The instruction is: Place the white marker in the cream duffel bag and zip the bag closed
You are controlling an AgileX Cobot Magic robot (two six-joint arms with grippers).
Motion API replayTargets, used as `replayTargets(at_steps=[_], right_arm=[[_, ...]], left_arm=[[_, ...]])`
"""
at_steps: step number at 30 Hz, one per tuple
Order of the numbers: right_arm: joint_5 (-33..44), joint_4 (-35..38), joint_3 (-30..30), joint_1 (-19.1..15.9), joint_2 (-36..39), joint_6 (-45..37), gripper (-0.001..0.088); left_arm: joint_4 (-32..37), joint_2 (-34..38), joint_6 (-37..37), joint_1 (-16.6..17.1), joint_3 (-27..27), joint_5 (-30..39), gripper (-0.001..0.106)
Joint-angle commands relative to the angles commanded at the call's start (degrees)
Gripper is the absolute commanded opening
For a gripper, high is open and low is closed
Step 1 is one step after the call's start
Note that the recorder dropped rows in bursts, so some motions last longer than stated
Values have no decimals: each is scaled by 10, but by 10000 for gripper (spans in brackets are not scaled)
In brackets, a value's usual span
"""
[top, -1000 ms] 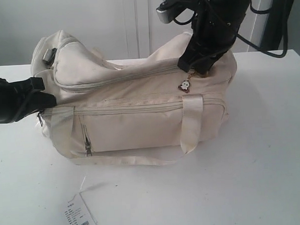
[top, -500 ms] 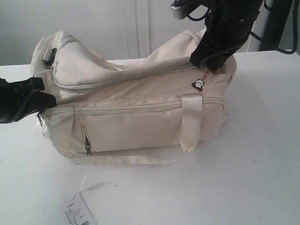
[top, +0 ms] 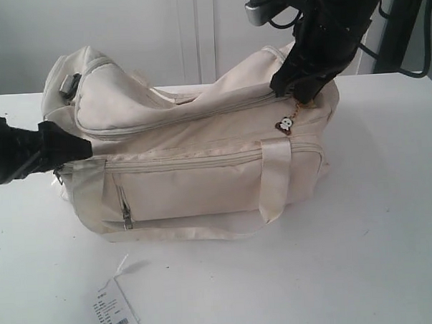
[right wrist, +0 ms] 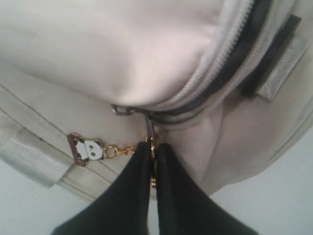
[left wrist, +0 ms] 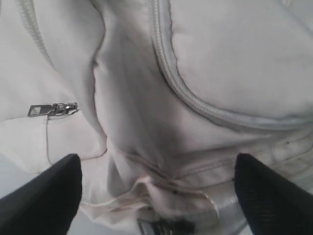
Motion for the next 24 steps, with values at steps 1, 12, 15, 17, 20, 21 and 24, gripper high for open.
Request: replayTargets(at_steps=[1,12,15,17,20,21,24], right_arm=[[0,0,0,0,0,0,0],[0,0,0,0,0,-5,0],[0,0,0,0,0,-5,0],[0,0,4,0,0,-5,0],[0,0,16,0,0,-9,0],[0,1,21,0,0,-9,0],[0,0,26,0,0,-20,0]], left_arm=[[37,-20,0,6,-5,11,891],[-134,-107,298,-104,-77,138,3],[-72,-48,290,-199,-116,115,0],[-9,12,310,-281,-168,43,97],[11,63,310,-322,-206,-1,512],[11,85,308,-334,-226,-6,615],[11,134,309,-350,-270,1,517]])
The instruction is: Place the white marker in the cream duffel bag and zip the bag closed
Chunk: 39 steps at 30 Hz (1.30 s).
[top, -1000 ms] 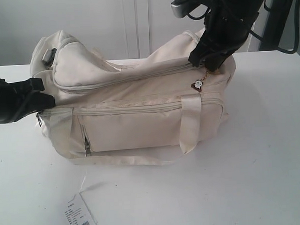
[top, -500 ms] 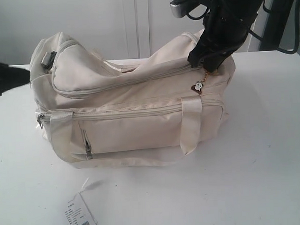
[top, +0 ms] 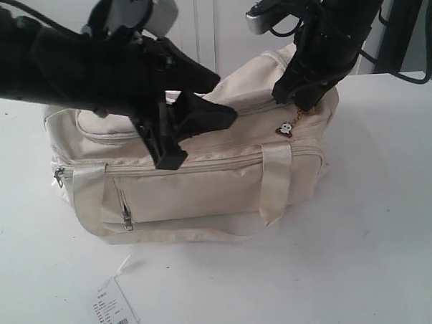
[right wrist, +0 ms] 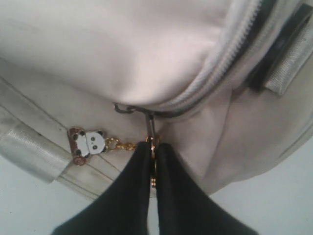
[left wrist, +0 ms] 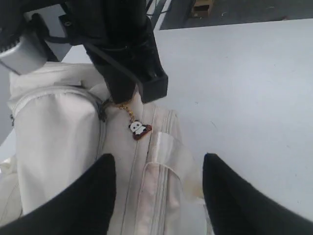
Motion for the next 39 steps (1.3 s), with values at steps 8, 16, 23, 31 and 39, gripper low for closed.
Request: replayTargets(at_steps=[8,16,23,31,39], right_arm=[[0,0,0,0,0,0,0],[0,0,0,0,0,-1,0],[0,0,0,0,0,-1,0],[0,0,0,0,0,-1,0],[0,0,0,0,0,-1,0]], left_arm=[[17,71,0,-4,-48,-13,509],[35,99,1,-4,-48,-78,509],[36,117,42,-4,-56,-81,509],[36,138,42,-4,-66,-102,276],[36,138,42,-4,-69,-124,0]])
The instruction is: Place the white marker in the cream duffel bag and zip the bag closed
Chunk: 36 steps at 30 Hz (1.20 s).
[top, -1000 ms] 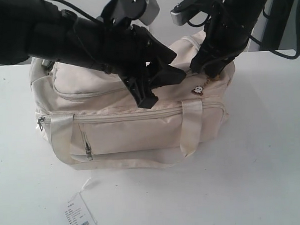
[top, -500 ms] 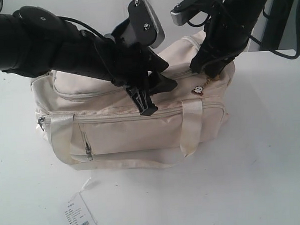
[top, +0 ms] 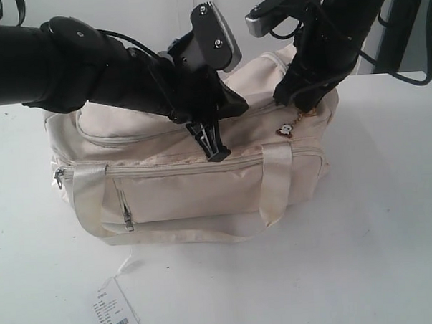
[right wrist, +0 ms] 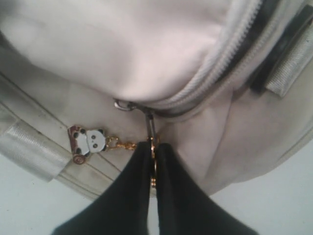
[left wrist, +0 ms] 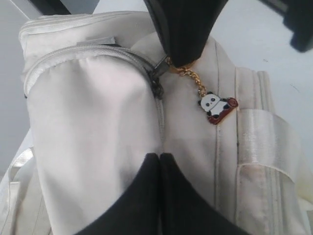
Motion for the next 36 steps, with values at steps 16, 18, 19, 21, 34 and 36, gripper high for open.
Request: replayTargets(at_steps=[16,18,19,21,34,36], right_arm=[[0,0,0,0,0,0,0],[0,0,0,0,0,0,0],[0,0,0,0,0,0,0],[0,0,0,0,0,0,0],[0,-10,0,0,0,0,0],[0,-15,0,0,0,0,0]], left_arm=[[24,-7,-2,0,-6,17,642],[18,7,-4,0,-17,18,595],[18,13,-4,0,-21,19,570],[18,21,-2,0,-24,10,508],[25,30,-4,0,-28,13,3],[25,30,-4,0,-28,14,3]])
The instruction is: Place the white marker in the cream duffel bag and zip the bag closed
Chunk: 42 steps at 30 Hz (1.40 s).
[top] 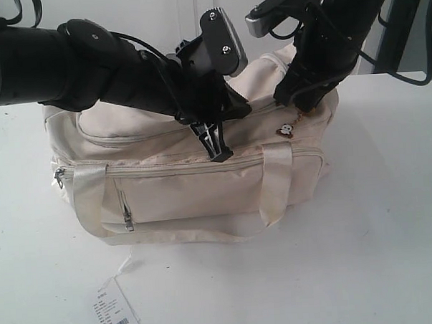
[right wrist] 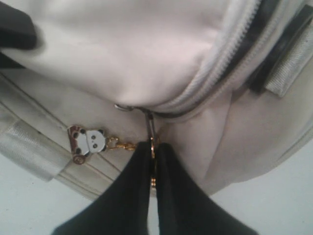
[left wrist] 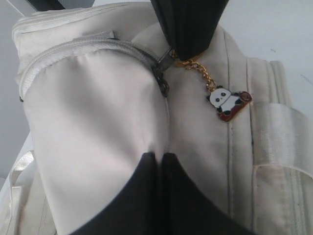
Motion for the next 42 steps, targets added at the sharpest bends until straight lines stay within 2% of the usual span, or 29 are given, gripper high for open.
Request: replayTargets(at_steps=[8,29,42], right_arm=[[0,-53,0,0,0,0,0],[0,-80,-41,0,0,0,0],[-74,-91,-68,0,5,-1,0]], left_arm=[[0,0,0,0,0,19,3],[29,-12,-13,1,0,51,0],[34,-13,-12,1,0,62,0]])
